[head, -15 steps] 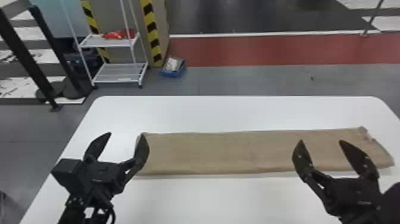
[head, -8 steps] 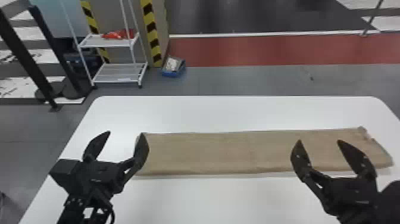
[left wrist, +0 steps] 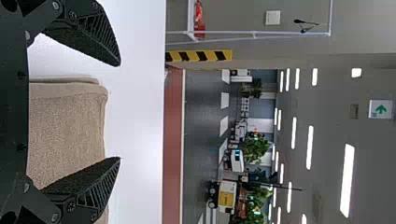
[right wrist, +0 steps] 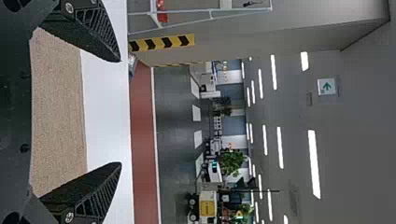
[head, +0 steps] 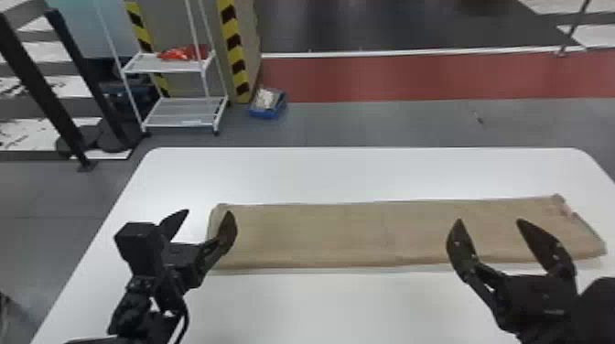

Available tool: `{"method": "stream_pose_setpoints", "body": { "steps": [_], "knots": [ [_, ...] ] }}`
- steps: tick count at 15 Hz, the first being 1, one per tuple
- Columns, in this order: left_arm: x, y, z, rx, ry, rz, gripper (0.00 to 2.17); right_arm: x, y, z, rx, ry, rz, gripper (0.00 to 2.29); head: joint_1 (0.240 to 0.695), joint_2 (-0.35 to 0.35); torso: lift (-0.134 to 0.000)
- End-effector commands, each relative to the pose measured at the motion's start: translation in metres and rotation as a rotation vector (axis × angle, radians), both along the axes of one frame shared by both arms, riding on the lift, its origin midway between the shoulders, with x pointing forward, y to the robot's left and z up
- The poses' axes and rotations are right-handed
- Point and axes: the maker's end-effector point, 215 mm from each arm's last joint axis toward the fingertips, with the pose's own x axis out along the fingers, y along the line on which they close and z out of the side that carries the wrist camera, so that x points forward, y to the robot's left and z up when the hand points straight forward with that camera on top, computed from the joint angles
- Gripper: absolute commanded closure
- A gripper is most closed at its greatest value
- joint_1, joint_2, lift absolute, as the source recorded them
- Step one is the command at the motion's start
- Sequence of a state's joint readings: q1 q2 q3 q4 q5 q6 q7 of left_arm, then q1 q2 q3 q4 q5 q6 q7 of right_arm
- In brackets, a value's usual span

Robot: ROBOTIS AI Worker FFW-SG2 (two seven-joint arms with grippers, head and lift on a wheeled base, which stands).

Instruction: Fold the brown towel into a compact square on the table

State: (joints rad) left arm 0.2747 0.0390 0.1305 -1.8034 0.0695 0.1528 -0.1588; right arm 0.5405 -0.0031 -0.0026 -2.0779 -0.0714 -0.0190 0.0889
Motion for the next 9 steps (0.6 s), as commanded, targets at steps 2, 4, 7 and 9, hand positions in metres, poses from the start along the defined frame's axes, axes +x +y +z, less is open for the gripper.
{"method": "stream_pose_setpoints", "body": {
  "steps": [2,4,7,9],
  "knots": [
    [0.022,0.008,-0.024,-0.006,0.103,0.003,0.21,0.001,-0.001,-0.006,0.005,0.010,-0.001,0.09,0.695,0.080,-0.111],
    [0.020,0.013,-0.046,-0.012,0.185,0.007,0.22,0.002,-0.002,-0.008,0.002,0.013,0.000,0.09,0.695,0.084,-0.111],
    [0.015,0.024,-0.052,-0.028,0.204,0.017,0.25,0.005,-0.001,-0.011,0.001,0.017,0.003,0.09,0.695,0.091,-0.111],
    [0.011,0.024,-0.057,-0.039,0.219,0.011,0.29,0.006,0.000,-0.012,0.001,0.016,0.004,0.09,0.695,0.099,-0.111]
  ]
}}
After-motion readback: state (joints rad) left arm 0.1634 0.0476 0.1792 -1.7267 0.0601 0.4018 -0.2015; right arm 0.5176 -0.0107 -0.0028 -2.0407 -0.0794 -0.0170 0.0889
